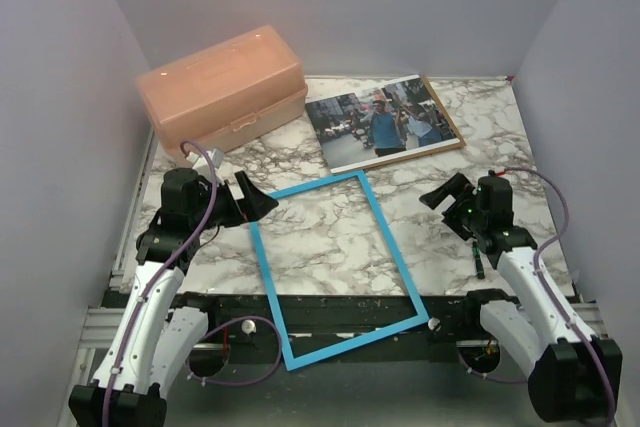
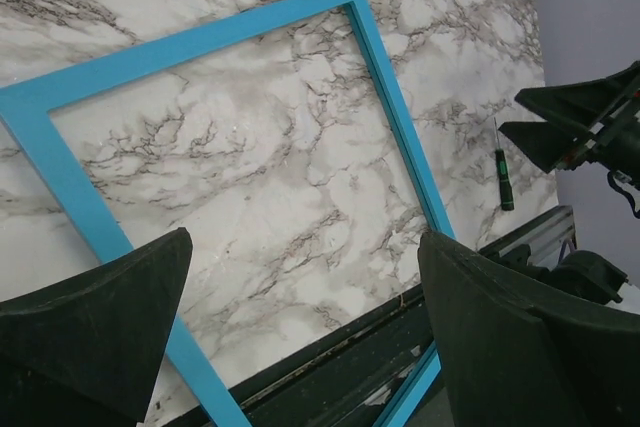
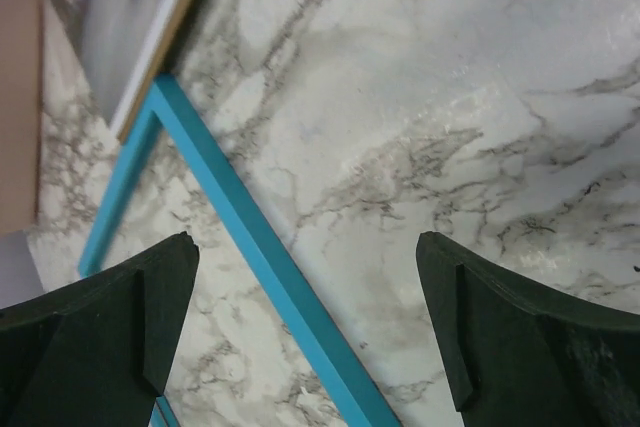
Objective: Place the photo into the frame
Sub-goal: Adjust the photo frame at the center of the board.
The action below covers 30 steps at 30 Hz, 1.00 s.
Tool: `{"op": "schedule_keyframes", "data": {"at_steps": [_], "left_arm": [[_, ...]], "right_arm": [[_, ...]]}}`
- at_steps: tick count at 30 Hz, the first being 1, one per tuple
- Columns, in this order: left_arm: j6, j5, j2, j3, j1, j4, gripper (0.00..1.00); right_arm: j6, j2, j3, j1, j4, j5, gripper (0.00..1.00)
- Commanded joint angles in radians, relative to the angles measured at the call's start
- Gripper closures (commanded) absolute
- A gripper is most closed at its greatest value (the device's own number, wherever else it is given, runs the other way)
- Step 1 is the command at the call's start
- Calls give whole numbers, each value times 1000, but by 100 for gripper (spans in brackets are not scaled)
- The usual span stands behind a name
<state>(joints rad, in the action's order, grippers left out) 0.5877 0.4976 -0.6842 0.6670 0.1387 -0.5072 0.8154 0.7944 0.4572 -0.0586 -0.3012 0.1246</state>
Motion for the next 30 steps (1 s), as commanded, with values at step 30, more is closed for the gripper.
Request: {"op": "schedule_keyframes", "data": {"at_steps": [30], "left_arm": [[-95,-29,-263,186,-25,68,2]], "right_arm": [[101,848,422,-850,-362,-570,27]]}}
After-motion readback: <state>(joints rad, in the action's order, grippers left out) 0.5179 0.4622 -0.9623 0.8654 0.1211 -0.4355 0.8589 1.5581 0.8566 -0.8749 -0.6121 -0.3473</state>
